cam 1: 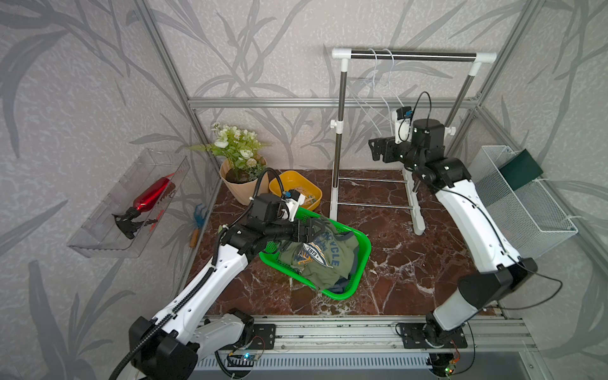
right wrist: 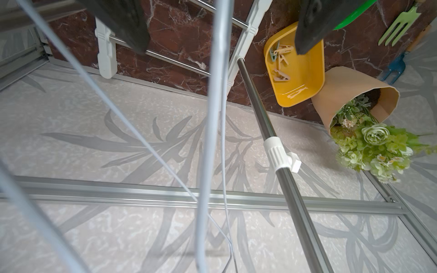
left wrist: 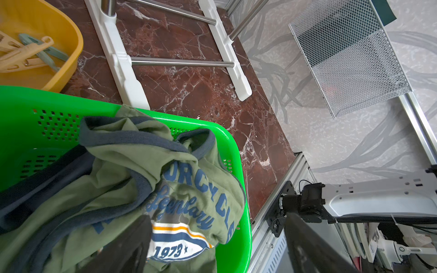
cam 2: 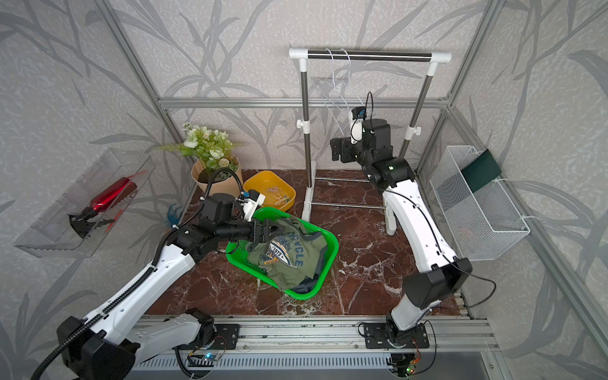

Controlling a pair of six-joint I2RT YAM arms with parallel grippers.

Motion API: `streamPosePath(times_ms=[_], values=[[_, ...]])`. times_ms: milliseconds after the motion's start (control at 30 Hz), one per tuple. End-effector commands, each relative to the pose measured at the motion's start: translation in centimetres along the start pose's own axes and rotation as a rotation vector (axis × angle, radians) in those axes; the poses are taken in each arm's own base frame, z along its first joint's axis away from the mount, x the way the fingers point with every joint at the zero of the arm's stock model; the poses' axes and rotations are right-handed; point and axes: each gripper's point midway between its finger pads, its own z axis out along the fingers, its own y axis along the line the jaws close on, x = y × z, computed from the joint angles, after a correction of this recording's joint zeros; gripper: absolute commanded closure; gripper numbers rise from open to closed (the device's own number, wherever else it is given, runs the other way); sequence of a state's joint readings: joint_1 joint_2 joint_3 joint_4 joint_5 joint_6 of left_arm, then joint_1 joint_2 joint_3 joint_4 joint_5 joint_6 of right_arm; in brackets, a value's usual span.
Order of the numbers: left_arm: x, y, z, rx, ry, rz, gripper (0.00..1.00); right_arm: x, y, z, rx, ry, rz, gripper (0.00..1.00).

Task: Remove the clothespins securing tank tops to the hanger
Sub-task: Place the hanger on the clothesline, then reset both arms

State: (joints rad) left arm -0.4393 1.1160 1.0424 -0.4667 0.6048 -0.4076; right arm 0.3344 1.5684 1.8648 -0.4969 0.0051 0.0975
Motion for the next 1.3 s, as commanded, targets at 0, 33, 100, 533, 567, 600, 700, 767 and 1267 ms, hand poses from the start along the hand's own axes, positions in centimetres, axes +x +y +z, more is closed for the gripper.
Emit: streamPosePath(times_ms=[0, 33, 100, 533, 567, 600, 700, 767, 1267], values=[[-2.7, -0.5, -1.3, -0.050, -0.084, 0.041, 0.06, -2.8, -0.4, -6.0, 0.022, -0.151, -0.015, 0.01], [-3.2, -0.3, -1.4, -0.065, -0.102, 0.036, 0.06, -2.3, -0.5, -7.6, 0.023, -0.157, -0.014, 0.01], [-4.2, 0.4, -1.6, -0.114, -0.146, 0.031, 0.05, -0.9, -0.7, -10.7, 0.028, -0.168, -0.002, 0.01], [-3.5, 18.1, -6.2, -0.910, -0.535, 0.073, 0.01, 19.4, -6.6, -16.9, 0.254, -0.069, 0.024, 0.01], [-2.7, 19.5, -6.2, -0.958, -0.496, 0.071, 0.01, 20.3, -7.0, -16.9, 0.270, -0.072, 0.027, 0.01], [-2.2, 20.5, -6.0, -0.994, -0.458, 0.086, 0.01, 21.4, -7.4, -16.7, 0.288, -0.068, 0.020, 0.01], [-1.5, 23.3, -6.3, -1.134, -0.421, 0.182, 0.01, 24.7, -9.9, -15.4, 0.416, -0.031, -0.017, 0.01], [-1.8, 25.0, -6.6, -1.179, -0.474, 0.218, 0.01, 26.8, -11.5, -13.7, 0.459, -0.012, -0.022, 0.01], [0.4, 33.1, -5.3, -0.979, -0.506, 0.148, 0.01, 32.9, -17.1, -3.7, 0.485, 0.057, -0.017, 0.01]])
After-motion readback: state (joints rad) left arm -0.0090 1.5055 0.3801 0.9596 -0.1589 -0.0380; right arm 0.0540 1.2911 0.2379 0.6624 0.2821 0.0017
